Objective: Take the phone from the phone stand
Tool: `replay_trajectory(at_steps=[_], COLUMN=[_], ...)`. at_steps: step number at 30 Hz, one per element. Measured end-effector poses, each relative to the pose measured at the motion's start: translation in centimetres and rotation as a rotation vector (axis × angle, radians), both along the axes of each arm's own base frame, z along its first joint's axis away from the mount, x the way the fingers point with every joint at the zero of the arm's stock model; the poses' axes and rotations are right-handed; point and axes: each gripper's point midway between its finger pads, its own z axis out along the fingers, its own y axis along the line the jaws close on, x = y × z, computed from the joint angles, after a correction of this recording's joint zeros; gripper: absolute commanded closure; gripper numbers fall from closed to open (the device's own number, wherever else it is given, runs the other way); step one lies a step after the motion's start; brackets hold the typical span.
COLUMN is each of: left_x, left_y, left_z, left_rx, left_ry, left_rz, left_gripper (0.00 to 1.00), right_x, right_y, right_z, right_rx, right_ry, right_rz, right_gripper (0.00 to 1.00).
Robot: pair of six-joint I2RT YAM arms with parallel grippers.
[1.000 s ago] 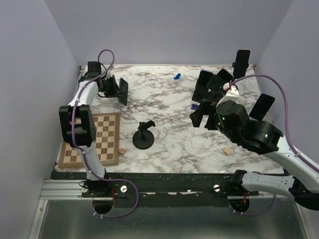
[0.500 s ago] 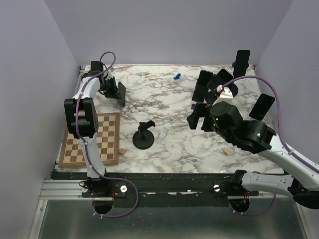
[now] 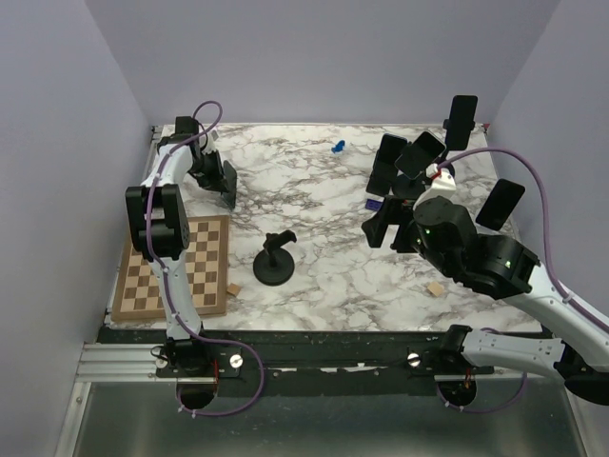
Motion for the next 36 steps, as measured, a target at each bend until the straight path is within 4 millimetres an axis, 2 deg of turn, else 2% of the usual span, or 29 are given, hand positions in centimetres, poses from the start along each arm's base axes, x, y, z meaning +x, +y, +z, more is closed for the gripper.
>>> replay_trajectory(at_steps=[4,17,22,24,26,28,31,36], left_x=[0.5,0.2,0.3,0.1,-0.8,-1.9,-4.0,-7.7], left_y=[0.3,1.1,1.9,1.8,1.5,0.6,-1.9,-7.3], left_z=[0.0,-1.2,-0.7,0.3,1.8,4.2,9.5,19.5], left_rx=[0.018,0.061,0.107,0.109,0.1,0.076,0.024,-0.056], left_ry=[0.001,0.036,0.028,0.007,-0.02,-0.069,-0.205,-0.498], left_rz=[-0.005,-0.011,0.003,0.011,0.019,0.021,-0.012,-0.144], left_gripper=[0.66,0.52,0.48,0.45,0.4,0.35,0.3,0.28], right_x=[-0.1,-0.6,-0.6,-0.5,-0.2,0.2,1.0,2.3], right_y=[0.1,0.1,0.2,0.4,0.5,0.6,1.1,1.6], right_z=[-0.1,0.1,-0.4,-0.6,-1.1,-1.6,-2.8,-4.2], right_rx=[0.013,0.061,0.047,0.039,0.014,-0.015,-0.071,-0.125], right_ry=[0.009,0.022,0.033,0.037,0.041,0.046,0.056,0.047], right_rz=[0.0,-0.001,0.002,0.0,-0.005,-0.011,-0.026,-0.055], right_gripper=[0.0,0.0,0.0,0.0,0.0,0.0,0.0,0.0])
